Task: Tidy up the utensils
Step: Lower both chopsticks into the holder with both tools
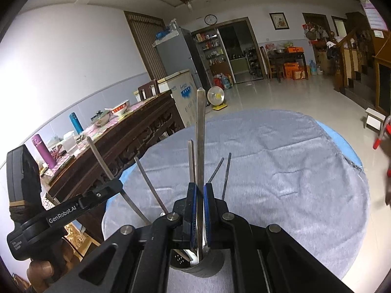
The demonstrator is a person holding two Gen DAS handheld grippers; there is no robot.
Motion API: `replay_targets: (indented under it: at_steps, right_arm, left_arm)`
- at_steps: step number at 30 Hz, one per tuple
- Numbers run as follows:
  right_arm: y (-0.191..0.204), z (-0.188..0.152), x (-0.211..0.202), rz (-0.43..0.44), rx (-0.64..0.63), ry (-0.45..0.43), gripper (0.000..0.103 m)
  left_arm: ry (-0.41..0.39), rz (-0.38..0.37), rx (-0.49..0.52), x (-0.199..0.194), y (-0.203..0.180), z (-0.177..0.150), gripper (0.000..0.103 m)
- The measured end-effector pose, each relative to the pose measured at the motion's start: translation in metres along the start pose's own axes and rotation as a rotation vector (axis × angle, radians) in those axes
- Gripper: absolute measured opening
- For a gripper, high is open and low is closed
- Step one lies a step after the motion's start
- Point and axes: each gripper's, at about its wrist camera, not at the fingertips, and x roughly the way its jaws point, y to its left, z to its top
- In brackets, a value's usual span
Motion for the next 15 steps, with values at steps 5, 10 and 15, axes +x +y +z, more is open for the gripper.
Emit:
replay_targets:
  at_steps: [5, 10, 15]
  right_arm:
    - [0.0, -0.006, 0.004, 0.001, 0.0, 0.017, 0.006]
    - [0.0, -0.01, 0.007, 0.002, -0.003, 0.03, 0.006]
    - [-0.001, -0.015, 0.012, 0.002, 0.003, 0.049, 0.007]
  left_arm:
    - [0.018, 0.001, 0.005, 0.003, -0.001, -0.005, 0.005]
    - [0.036, 0.012, 0.015, 0.007, -0.002, -0.009, 0.005]
    - [0.067, 0.028, 0.02, 0.015, -0.002, -0.015, 0.005]
